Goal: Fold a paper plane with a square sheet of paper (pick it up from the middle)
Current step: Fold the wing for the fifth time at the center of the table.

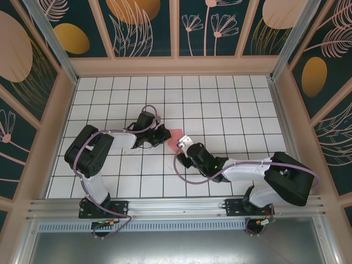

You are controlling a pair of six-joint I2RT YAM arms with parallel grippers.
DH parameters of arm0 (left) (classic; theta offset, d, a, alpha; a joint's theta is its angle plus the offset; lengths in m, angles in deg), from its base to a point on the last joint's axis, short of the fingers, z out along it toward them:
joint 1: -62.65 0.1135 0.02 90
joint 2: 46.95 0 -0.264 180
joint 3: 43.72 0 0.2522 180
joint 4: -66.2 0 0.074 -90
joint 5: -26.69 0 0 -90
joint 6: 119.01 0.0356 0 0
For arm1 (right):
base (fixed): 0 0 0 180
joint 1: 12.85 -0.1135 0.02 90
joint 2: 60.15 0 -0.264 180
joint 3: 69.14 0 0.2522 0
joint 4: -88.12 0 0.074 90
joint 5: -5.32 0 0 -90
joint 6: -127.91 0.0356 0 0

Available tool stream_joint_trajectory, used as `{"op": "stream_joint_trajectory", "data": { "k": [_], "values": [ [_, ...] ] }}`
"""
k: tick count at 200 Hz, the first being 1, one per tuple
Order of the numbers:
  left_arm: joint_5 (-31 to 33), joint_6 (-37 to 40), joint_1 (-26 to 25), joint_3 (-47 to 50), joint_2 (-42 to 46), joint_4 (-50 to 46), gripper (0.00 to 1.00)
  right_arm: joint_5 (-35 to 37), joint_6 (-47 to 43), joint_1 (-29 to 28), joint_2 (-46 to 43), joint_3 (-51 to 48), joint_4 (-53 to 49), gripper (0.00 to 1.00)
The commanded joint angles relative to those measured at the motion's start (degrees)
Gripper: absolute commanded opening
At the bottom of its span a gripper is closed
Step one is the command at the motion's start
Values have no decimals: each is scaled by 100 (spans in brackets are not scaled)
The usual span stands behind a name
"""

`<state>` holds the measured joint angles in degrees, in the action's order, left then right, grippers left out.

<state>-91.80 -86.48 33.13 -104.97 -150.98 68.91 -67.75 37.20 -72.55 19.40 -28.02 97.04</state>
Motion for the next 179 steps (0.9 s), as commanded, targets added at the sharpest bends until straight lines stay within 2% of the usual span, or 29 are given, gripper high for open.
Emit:
{"op": "stream_joint_trajectory", "data": {
  "k": [1, 55, 134, 179],
  "values": [
    [-31, 63, 21, -94, 128, -104, 0, -44, -337, -67, -59, -78, 158, 46],
    [-50, 87, 17, -138, 105, -152, 0, 100, -714, -280, 604, 184, 331, 47],
    [-68, 86, 17, -145, 115, -166, 0, 1200, -814, -551, 1536, 552, 533, 46],
    [-58, 95, 19, -130, 128, -175, 0, 1410, -801, -573, 1622, 525, 614, 36]
  ]
}}
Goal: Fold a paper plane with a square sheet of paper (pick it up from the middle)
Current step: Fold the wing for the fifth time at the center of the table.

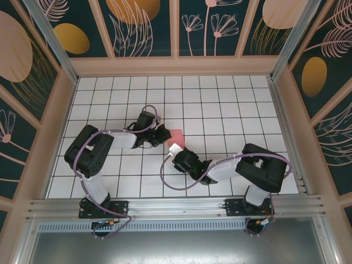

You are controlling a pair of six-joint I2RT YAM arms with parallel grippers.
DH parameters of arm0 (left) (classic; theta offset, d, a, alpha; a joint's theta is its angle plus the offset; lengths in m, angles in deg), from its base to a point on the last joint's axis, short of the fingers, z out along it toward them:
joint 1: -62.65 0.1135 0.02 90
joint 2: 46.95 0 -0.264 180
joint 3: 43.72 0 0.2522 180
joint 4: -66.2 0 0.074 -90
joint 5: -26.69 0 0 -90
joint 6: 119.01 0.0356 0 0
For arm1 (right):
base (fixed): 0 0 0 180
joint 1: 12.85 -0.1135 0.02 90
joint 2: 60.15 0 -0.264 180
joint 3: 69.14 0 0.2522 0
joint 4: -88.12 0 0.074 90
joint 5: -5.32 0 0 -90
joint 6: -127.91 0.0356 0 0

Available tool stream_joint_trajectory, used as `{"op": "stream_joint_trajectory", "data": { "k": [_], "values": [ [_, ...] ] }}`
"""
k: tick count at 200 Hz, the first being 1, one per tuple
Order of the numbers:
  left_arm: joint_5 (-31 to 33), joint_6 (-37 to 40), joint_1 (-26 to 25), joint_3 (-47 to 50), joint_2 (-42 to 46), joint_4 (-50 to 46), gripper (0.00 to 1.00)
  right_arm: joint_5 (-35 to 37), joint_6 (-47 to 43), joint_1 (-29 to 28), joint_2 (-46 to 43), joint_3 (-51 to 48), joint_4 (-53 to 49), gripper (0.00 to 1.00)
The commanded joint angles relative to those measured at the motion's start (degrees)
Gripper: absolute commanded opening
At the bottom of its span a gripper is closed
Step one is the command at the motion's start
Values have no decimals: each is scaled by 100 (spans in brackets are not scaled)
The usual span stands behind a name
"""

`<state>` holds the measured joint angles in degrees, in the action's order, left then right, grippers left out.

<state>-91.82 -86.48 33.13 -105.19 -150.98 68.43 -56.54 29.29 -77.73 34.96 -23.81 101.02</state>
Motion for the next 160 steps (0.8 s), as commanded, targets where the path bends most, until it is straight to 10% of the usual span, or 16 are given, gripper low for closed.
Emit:
{"op": "stream_joint_trajectory", "data": {
  "k": [1, 160],
  "values": [
    [-52, 95, 17, -108, 128, -120, 0, 297, -9, -53, 68, 103, 217, 36],
    [-51, 92, 19, -102, 156, -163, 1, 477, 62, -60, 271, 182, 263, 15]
  ]
}}
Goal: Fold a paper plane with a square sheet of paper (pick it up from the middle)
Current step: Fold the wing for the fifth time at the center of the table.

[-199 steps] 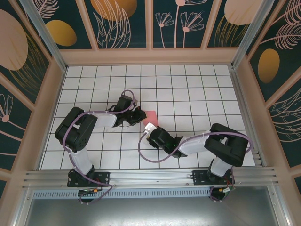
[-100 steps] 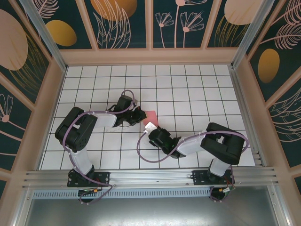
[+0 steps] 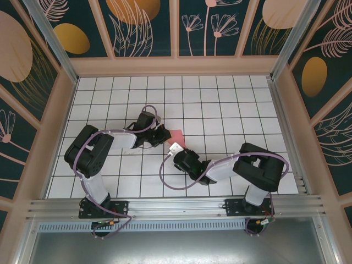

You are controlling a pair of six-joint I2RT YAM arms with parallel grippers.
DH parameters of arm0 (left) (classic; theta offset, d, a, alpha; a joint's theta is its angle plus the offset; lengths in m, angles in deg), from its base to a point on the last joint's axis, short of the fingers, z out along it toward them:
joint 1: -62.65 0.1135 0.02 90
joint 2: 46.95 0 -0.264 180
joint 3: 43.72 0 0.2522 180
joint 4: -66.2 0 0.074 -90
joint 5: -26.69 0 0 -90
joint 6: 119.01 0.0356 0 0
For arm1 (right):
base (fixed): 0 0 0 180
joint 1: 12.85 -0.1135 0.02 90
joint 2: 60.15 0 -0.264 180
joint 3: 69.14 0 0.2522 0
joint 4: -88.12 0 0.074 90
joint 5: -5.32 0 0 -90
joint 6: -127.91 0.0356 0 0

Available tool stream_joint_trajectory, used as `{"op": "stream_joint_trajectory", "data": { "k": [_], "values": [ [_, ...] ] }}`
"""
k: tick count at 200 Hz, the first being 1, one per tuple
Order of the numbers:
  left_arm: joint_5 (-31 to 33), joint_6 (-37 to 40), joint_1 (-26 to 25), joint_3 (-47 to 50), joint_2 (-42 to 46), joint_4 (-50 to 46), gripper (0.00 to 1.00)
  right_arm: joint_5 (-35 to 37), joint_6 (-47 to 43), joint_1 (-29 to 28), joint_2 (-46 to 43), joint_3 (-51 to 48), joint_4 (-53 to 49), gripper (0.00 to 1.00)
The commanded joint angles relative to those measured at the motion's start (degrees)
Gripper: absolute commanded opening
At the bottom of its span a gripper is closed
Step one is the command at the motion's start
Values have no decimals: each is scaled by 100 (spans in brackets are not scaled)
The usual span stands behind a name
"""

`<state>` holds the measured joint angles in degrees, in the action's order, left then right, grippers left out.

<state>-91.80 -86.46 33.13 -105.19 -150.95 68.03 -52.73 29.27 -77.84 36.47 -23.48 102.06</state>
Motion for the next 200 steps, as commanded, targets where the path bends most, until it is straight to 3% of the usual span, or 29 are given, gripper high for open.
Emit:
{"op": "stream_joint_trajectory", "data": {
  "k": [1, 26, 61, 90, 120, 141, 164, 200],
  "values": [
    [-52, 87, 17, -101, 158, -125, 1, 95, 64, -49, 124, 150, 157, 15],
    [-14, 91, 17, -90, 245, -167, 5, 30, 54, -49, 163, 158, 174, 5],
    [319, 85, 22, -57, 526, -383, 27, -122, 72, -33, 76, 142, 261, 0],
    [1120, 99, 19, 10, 1106, -828, 49, -631, 273, 102, -206, -21, 543, 0],
    [2077, 117, 16, 123, 1739, -1401, 62, -1495, 583, 342, -505, -351, 1068, 0],
    [2383, 50, 16, 373, 2142, -1407, 73, -1916, 680, 481, -522, -488, 1288, 0],
    [2228, 35, 24, 564, 2300, -1272, 83, -1968, 648, 519, -480, -536, 1367, 0],
    [1338, -226, 17, 591, 1786, -869, 78, -1930, 592, 506, -337, -487, 1332, 0]
  ]
}}
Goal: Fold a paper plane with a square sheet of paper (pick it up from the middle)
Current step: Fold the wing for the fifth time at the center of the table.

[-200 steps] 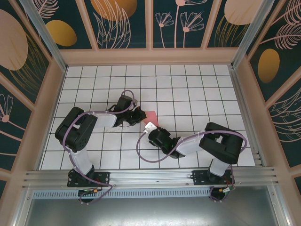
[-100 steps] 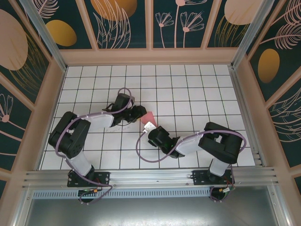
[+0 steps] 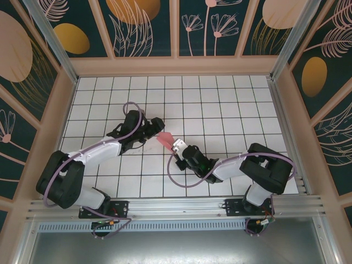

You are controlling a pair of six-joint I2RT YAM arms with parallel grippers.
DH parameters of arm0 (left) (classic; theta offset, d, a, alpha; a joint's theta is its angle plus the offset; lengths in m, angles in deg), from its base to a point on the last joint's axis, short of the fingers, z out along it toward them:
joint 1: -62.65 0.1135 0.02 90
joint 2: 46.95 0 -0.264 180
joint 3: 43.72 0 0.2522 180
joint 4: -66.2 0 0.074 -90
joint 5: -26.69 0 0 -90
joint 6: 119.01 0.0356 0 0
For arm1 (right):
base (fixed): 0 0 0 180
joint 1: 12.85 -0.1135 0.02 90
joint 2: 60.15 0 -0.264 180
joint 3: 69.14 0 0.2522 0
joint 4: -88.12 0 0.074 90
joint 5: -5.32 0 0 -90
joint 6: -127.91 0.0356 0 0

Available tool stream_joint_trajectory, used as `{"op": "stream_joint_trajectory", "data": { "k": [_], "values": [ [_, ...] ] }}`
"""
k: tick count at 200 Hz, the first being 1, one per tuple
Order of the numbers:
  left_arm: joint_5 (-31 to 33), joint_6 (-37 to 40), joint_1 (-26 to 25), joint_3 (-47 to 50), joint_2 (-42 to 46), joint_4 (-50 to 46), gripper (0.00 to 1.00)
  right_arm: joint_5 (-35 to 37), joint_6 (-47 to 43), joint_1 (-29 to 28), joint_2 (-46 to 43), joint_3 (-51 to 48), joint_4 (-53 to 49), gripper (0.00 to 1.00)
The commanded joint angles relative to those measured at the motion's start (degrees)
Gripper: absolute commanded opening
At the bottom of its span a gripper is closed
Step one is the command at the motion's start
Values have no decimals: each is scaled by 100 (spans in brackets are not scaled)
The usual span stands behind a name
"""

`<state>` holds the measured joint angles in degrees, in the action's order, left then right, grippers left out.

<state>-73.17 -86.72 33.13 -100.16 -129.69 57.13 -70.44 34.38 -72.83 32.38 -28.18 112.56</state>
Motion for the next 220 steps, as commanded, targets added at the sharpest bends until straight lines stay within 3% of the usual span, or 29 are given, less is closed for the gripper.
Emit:
{"op": "stream_joint_trajectory", "data": {
  "k": [1, 52, 126, 220],
  "values": [
    [-551, -211, 17, 86, -362, 241, 77, -150, 81, 5, 76, -15, 288, 0],
    [-1033, -309, 17, -66, -928, 440, 56, -103, -14, -46, 233, 74, 263, 0],
    [-1007, 10, 18, -363, -1235, -100, 6, -44, -29, -82, 267, 84, 12, 7],
    [-1041, 119, 19, -510, -1289, -214, 2, 280, -119, -146, 405, 207, -194, 13]
  ]
}}
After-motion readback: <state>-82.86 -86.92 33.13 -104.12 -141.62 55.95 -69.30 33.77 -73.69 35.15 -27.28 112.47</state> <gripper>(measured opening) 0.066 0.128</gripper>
